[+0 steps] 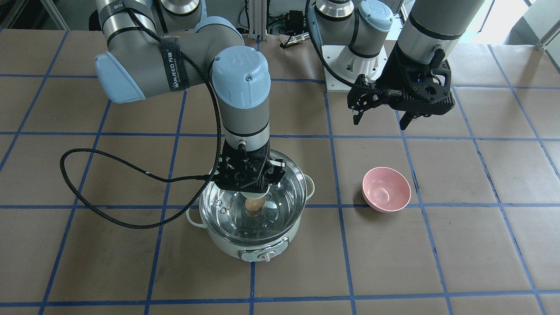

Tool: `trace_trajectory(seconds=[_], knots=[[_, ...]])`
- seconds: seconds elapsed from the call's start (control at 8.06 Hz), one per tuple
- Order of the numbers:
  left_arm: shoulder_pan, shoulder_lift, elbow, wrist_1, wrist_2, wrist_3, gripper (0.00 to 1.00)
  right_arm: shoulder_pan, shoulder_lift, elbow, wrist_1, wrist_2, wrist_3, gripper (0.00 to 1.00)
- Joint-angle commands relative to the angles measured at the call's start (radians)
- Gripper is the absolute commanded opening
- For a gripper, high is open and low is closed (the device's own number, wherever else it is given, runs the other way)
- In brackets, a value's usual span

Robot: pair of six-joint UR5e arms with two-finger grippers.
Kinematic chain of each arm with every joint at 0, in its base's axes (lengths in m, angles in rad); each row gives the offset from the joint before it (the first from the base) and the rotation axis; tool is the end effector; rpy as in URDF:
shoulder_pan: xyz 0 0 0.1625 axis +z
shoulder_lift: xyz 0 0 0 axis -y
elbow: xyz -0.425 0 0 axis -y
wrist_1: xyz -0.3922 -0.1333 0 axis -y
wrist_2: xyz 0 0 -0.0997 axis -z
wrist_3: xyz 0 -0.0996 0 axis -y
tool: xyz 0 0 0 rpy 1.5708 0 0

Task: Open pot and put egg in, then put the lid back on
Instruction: 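Lower the glass lid onto the pot with the right gripper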

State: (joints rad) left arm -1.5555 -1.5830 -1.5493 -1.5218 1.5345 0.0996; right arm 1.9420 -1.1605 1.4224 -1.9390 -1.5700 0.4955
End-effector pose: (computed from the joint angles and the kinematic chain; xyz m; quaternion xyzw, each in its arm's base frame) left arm -0.1292 -0.5047 0.4976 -0.0426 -0.9985 0.0301 0.0164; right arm 0.3630 -0.5649 0.3622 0.0620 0.9967 -0.0481 0.0227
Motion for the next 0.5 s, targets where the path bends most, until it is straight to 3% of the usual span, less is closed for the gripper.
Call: trace_trajectory(seconds=[0.0,0.37], knots=[[0.000,0.000,0.000,0.000,-0.002,0.000,1.00,0.000,0.010,0.000,-0.008,-0.001,-0.002,0.00],[0.000,0.000,0.000,0.002,-0.002,0.005,1.00,0.000,0.016,0.000,-0.009,-0.001,-0.017,0.00]])
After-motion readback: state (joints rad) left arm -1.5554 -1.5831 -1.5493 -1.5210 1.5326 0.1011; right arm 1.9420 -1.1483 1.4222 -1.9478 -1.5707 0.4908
